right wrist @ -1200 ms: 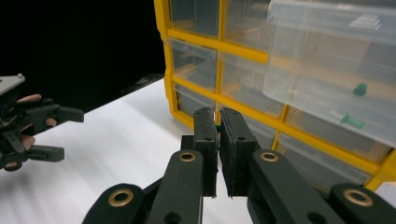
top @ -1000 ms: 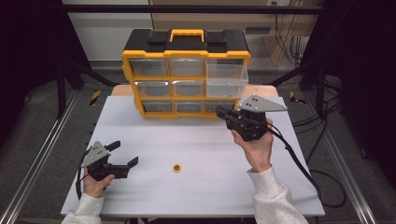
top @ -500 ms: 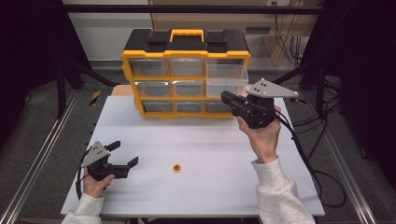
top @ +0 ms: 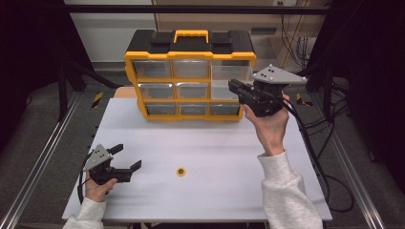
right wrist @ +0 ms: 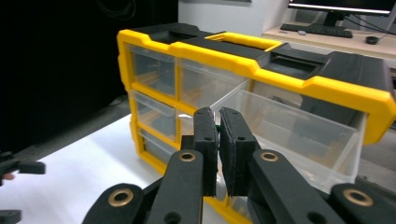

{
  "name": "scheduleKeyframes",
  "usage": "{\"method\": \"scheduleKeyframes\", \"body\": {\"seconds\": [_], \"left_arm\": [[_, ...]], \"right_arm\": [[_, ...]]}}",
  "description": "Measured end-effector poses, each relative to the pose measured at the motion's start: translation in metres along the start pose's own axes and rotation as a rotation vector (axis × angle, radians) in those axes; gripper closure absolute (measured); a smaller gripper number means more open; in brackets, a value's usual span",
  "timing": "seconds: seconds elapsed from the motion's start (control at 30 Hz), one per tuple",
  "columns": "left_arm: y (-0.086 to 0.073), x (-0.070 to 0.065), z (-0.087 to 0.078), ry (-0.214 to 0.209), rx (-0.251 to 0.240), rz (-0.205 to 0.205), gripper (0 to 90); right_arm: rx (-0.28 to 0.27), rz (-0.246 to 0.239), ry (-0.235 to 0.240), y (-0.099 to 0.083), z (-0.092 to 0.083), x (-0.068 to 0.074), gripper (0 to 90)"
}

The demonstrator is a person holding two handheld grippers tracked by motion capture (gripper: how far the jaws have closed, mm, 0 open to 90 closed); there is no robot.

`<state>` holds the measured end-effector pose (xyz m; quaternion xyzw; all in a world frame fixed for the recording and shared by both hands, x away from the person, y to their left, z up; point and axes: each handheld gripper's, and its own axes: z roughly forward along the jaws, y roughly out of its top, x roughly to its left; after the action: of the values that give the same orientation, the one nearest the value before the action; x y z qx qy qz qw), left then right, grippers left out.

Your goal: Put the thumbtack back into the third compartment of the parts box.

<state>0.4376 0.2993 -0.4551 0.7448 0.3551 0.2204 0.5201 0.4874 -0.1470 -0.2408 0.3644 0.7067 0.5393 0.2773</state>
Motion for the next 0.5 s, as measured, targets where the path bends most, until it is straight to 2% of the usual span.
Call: {"method": "scheduleKeyframes", "body": {"seconds": [0.5], "left_arm": [[0.0, 0.0, 0.0, -0.001, -0.001, -0.001, 2.9]], "right_arm": [[0.013, -0.001, -0.057, 0.018, 0.022, -0.012, 86.0]]}}
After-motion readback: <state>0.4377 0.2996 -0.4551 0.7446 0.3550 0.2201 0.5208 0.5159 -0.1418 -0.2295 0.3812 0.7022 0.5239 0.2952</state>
